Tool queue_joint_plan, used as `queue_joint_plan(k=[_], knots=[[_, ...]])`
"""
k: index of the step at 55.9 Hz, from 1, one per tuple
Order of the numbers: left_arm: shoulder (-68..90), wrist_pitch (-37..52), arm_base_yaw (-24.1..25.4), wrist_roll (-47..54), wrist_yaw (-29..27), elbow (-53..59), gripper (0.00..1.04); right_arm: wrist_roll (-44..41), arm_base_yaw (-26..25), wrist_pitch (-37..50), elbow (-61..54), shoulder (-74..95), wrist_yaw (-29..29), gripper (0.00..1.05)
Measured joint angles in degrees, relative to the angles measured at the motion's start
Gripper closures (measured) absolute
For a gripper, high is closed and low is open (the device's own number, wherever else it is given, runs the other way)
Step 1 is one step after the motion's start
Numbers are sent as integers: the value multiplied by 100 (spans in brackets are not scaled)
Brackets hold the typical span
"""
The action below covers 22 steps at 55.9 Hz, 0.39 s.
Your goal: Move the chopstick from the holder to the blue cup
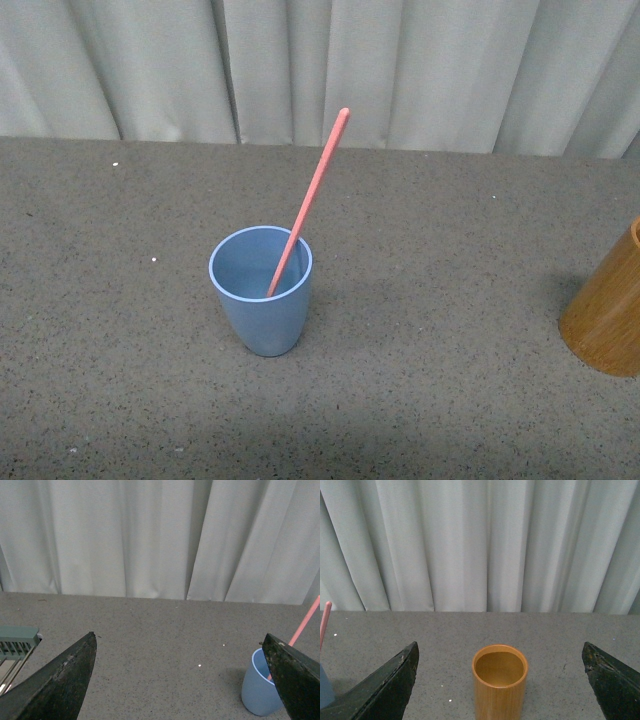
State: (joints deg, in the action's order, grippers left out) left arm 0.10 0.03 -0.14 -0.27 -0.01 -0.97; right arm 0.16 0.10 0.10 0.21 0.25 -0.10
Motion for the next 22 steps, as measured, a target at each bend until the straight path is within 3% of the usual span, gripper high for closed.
queue_joint_plan(k=[22], knots=[[0, 0, 0, 0, 0, 0, 7, 0, 0, 0, 0, 0, 2, 10]])
